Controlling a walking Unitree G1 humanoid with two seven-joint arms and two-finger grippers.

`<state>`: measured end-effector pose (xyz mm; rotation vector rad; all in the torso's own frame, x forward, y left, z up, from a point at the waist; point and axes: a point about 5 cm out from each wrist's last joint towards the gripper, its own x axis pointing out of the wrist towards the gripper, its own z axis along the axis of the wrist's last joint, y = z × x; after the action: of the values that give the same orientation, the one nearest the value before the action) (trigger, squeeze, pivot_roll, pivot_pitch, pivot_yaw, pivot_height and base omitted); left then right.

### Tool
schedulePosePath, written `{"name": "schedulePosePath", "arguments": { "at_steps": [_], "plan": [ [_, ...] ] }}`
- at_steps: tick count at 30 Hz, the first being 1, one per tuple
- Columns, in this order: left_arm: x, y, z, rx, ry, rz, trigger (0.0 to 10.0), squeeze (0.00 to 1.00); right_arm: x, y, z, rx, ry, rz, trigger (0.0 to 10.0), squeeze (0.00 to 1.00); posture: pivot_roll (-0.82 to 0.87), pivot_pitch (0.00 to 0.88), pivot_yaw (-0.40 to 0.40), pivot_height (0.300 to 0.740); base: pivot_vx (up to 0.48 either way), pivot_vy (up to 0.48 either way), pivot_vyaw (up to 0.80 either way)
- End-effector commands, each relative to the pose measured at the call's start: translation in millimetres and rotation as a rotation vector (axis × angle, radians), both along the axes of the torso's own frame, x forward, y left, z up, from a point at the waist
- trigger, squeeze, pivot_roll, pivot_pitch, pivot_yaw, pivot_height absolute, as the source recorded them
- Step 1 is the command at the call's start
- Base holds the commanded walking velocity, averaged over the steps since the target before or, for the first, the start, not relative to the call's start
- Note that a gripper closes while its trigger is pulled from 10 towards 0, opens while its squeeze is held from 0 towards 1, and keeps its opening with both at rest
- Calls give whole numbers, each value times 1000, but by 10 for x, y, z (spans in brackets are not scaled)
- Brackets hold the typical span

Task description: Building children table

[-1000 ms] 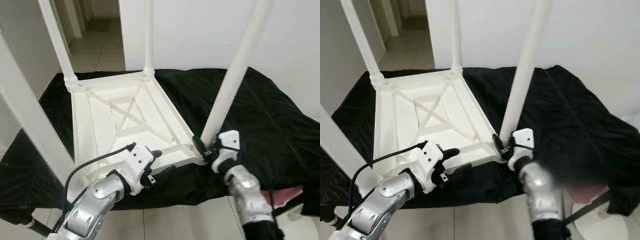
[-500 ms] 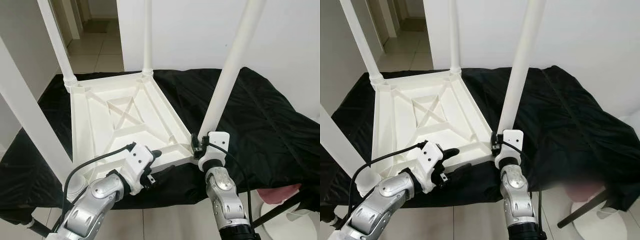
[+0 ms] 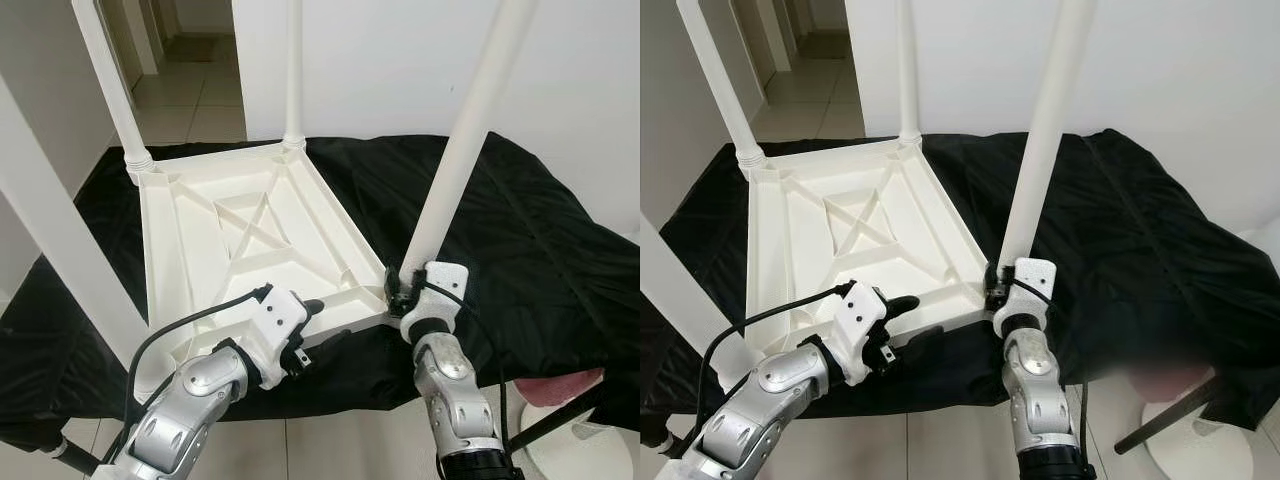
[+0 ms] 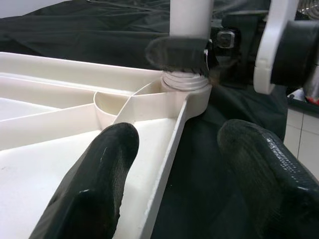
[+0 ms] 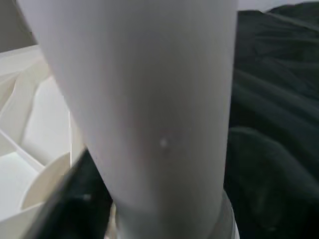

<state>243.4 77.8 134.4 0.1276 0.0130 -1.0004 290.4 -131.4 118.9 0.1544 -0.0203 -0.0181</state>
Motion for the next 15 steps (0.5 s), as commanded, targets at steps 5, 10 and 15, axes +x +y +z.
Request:
{"name": "schedulePosePath", "arguments": {
  "at_steps": [5,10,15],
  "plan": [
    [-17,-10,-4,11,6,-39,10000,0,-24,69,-14,85,3,84,10000,631,-4,0,23,740,0,0,0],
    [-8,-7,2,11,3,-37,10000,0,-40,-49,28,39,-48,218,10000,0,-7,0,29,740,0,0,0],
    [10,-10,11,11,0,-38,10000,0,-67,-98,49,-66,-90,439,10000,0,-12,0,36,740,0,0,0]
  ]
}}
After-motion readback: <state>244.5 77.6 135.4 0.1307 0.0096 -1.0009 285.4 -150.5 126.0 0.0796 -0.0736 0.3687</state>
